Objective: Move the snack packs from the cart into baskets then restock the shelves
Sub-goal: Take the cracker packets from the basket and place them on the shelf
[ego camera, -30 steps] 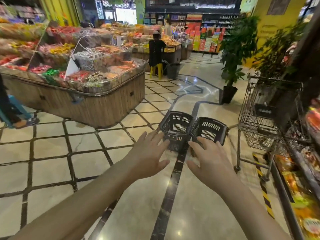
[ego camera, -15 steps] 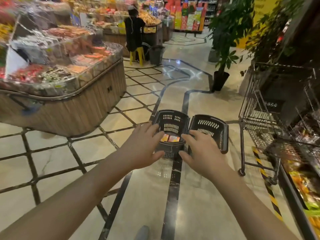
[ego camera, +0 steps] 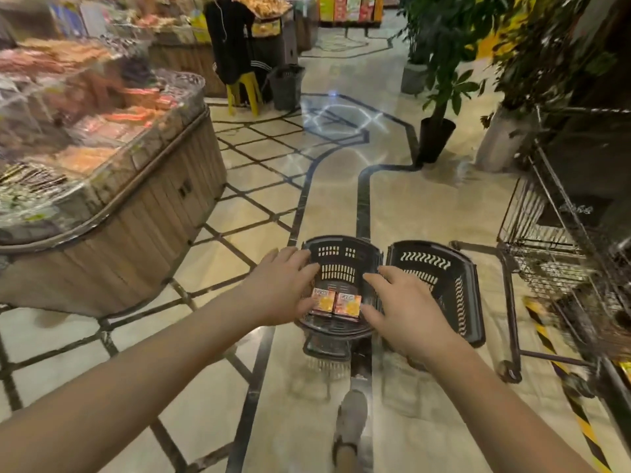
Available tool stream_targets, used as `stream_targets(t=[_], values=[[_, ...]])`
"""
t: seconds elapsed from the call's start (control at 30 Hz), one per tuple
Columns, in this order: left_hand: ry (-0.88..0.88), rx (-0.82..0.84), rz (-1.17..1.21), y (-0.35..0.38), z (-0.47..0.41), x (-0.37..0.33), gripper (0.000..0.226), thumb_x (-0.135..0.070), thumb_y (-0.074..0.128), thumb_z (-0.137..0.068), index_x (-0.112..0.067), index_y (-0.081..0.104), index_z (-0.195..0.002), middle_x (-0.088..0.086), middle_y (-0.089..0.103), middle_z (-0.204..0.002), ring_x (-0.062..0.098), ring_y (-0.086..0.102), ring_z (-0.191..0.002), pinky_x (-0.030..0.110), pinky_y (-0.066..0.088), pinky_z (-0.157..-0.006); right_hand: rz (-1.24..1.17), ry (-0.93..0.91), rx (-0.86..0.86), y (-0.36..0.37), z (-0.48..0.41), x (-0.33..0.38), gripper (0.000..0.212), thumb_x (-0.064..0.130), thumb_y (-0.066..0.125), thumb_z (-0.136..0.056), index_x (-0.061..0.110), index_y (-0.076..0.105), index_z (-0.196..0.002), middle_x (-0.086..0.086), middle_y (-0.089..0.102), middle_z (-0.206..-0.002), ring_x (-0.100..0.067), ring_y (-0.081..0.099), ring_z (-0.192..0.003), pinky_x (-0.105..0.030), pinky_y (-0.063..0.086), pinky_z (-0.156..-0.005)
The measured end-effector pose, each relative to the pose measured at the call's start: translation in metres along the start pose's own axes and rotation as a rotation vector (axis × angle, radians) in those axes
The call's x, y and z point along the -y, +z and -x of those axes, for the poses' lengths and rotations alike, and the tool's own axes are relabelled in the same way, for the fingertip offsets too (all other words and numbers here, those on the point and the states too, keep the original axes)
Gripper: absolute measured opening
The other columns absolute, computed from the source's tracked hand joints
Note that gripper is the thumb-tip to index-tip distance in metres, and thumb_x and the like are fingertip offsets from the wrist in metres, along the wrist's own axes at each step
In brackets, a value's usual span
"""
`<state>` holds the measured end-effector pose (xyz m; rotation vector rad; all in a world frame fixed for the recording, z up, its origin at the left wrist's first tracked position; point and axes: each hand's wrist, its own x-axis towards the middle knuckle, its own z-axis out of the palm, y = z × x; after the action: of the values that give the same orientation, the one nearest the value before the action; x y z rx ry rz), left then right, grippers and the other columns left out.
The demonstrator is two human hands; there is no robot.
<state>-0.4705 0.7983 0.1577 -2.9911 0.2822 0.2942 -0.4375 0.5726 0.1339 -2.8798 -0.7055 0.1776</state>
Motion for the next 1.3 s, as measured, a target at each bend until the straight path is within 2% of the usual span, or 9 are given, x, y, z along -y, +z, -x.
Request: stream_targets(t=[0.17,0.33,0.5,0.63,0.73,0.87,1.07,1.3], values=[[0.033,0.093,-0.024,0.031,-0.141,0.035,0.073,-0.058,0.045,-0.101,-0.021,0.026,-0.160,0.009,0.022,-0.168,0.029,0.020,-0.155,0.047,0.020,-0.126,0.001,-0.007,0.055,0.038,-0.131,-0.057,0.057,0.049,0.052,-0.098,0.027,0.042,-0.149,-0.003,0.042,-0.153,-0.023,0.039,-0.140,-0.045,0.027,-0.120],[0.031,0.207,0.022,0.078,-0.275,0.066,0.074,-0.058,0.044,-0.101,-0.018,0.026,-0.160,0.013,0.023,-0.167,0.032,0.021,-0.154,0.047,0.024,-0.125,-0.028,0.015,0.189,0.091,-0.244,-0.121,0.055,0.048,0.050,-0.098,0.025,0.045,-0.147,-0.005,0.046,-0.148,-0.027,0.046,-0.133,-0.043,0.034,-0.113],[0.013,0.343,0.099,0.147,-0.360,0.087,0.066,-0.054,0.048,-0.101,-0.016,0.036,-0.154,0.011,0.035,-0.159,0.029,0.035,-0.145,0.041,0.033,-0.118,-0.100,0.042,0.330,0.158,-0.325,-0.155,0.052,0.044,0.052,-0.097,0.022,0.049,-0.144,-0.004,0.050,-0.142,-0.027,0.052,-0.127,-0.043,0.042,-0.106],[0.012,0.409,0.147,0.222,-0.413,0.097,0.065,-0.051,0.058,-0.097,-0.016,0.043,-0.150,0.012,0.044,-0.153,0.030,0.043,-0.139,0.041,0.037,-0.114,-0.163,0.100,0.441,0.230,-0.370,-0.178,0.052,0.043,0.050,-0.099,0.019,0.045,-0.145,-0.007,0.049,-0.139,-0.029,0.052,-0.124,-0.042,0.045,-0.100],[0.012,0.513,0.137,0.285,-0.450,0.100,0.067,-0.053,0.053,-0.098,-0.022,0.036,-0.154,0.010,0.033,-0.160,0.030,0.037,-0.144,0.044,0.036,-0.117,-0.195,0.152,0.511,0.290,-0.394,-0.191,0.055,0.042,0.050,-0.100,0.018,0.042,-0.148,-0.011,0.047,-0.142,-0.033,0.053,-0.124,-0.044,0.047,-0.099],[0.019,0.583,0.161,0.373,-0.492,0.104,0.074,-0.055,0.052,-0.096,-0.023,0.026,-0.158,0.011,0.031,-0.160,0.033,0.037,-0.144,0.050,0.039,-0.116,-0.254,0.231,0.563,0.367,-0.420,-0.204,0.059,0.041,0.053,-0.099,0.018,0.040,-0.151,-0.012,0.048,-0.141,-0.034,0.051,-0.126,-0.044,0.046,-0.102],[-0.001,0.671,0.208,0.483,-0.525,0.104,0.075,-0.052,0.054,-0.097,-0.016,0.028,-0.157,0.017,0.025,-0.161,0.037,0.034,-0.144,0.054,0.039,-0.115,-0.260,0.328,0.677,0.461,-0.457,-0.211,0.057,0.041,0.054,-0.099,0.018,0.040,-0.150,-0.011,0.043,-0.143,-0.033,0.046,-0.131,-0.045,0.040,-0.107],[-0.092,0.731,0.273,0.580,-0.548,0.097,0.074,-0.048,0.056,-0.098,-0.016,0.026,-0.158,0.017,0.012,-0.167,0.037,0.025,-0.149,0.051,0.034,-0.119,-0.222,0.380,0.676,0.559,-0.483,-0.222,0.054,0.037,0.057,-0.098,0.022,0.042,-0.148,-0.011,0.038,-0.147,-0.034,0.043,-0.132,-0.044,0.039,-0.107]])
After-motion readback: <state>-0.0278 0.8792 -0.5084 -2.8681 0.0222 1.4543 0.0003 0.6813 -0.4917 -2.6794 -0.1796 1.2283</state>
